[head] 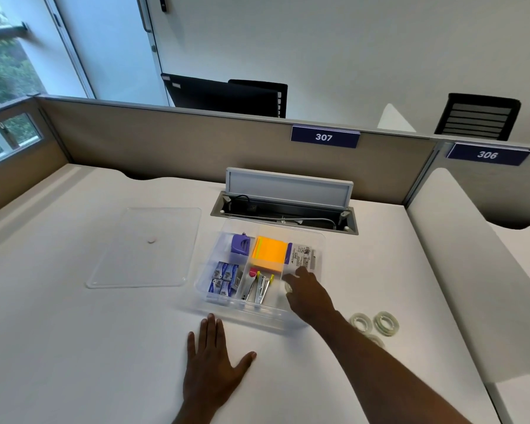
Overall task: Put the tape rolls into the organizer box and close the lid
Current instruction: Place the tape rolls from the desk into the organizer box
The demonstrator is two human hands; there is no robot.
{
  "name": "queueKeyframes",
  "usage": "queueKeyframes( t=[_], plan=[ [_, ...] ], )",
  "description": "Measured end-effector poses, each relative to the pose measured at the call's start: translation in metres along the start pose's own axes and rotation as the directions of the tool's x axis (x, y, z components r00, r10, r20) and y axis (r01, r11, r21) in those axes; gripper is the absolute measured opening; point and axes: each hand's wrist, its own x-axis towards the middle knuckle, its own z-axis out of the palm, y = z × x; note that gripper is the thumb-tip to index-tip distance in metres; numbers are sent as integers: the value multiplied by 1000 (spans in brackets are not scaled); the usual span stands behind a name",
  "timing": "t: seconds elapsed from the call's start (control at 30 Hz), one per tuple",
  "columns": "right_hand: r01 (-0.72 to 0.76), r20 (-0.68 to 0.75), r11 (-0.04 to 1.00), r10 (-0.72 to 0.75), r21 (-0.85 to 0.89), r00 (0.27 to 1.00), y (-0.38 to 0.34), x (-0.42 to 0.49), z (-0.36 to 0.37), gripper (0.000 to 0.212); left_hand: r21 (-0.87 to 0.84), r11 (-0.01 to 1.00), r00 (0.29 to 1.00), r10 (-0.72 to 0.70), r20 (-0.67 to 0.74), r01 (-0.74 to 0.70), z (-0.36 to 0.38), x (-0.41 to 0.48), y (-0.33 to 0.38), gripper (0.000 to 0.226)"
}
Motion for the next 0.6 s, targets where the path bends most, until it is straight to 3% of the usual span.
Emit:
queueKeyframes(
  t=[0.17, 0.33, 0.47, 0.53, 0.6],
  plan=[
    [1, 15, 1000, -1, 17, 1000, 2, -1, 2, 45, 9, 1000, 1000, 3, -11, -3, 0, 0, 0, 115],
    [34, -271, 998, -18, 52, 963, 8, -4, -9, 35, 18, 1000, 1000, 14, -29, -13, 0, -2, 0, 113],
    [-237, -457, 952, 302, 194, 837, 32, -12, -21, 32, 10, 1000, 999, 28, -38, -28, -3, -3, 1, 110],
    [-393, -376, 913, 404, 110, 834, 52, -19, -22, 33, -5, 999, 998, 32, -45, -33, -5, -4, 3, 110],
    [-540, -167, 836, 549, 95, 819, 69, -27, -21, 33, 0, 999, 998, 34, -49, -34, -6, -4, 4, 110]
  ],
)
